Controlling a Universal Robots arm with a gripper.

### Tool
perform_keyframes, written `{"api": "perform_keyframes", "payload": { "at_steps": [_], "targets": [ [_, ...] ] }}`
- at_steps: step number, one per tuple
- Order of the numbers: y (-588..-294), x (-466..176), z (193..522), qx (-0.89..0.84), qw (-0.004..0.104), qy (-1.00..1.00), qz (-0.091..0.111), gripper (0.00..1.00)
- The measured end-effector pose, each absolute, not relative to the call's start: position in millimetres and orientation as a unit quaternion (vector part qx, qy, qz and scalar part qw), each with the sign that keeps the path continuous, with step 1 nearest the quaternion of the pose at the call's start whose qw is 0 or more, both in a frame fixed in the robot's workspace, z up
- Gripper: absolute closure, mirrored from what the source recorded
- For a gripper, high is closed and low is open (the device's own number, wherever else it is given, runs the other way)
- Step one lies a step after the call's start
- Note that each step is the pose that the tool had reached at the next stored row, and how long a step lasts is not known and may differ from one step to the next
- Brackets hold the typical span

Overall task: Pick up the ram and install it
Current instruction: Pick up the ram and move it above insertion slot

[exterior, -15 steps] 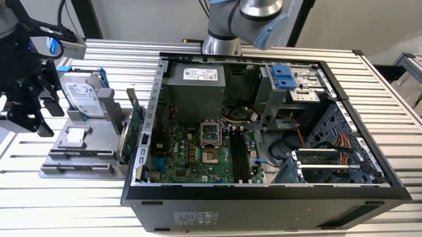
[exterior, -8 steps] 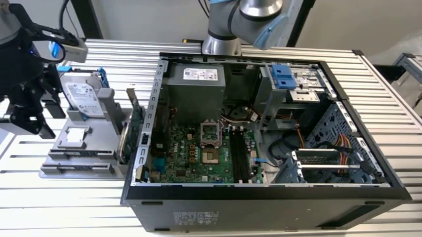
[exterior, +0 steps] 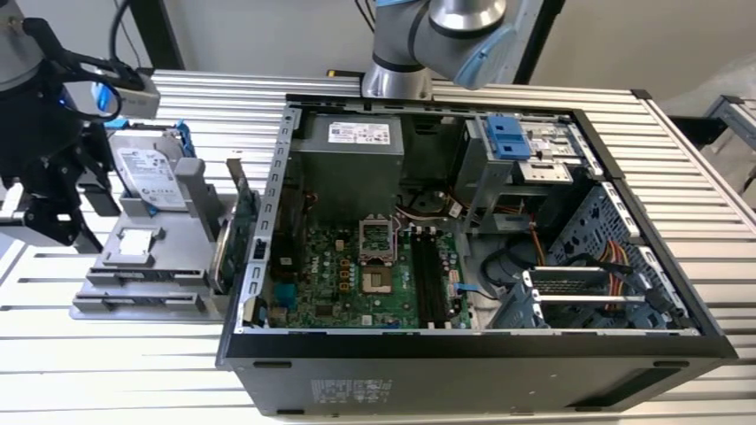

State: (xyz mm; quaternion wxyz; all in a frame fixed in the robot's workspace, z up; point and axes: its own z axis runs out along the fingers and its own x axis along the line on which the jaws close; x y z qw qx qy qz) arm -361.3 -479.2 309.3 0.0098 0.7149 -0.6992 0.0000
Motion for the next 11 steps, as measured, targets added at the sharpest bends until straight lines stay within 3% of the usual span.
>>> {"api": "perform_keyframes", "payload": {
  "at_steps": [11],
  "targets": [
    [-479.2, -361.3, 300.1, 0.715, 0.01, -0.699, 0.0, 0.0]
  ]
}}
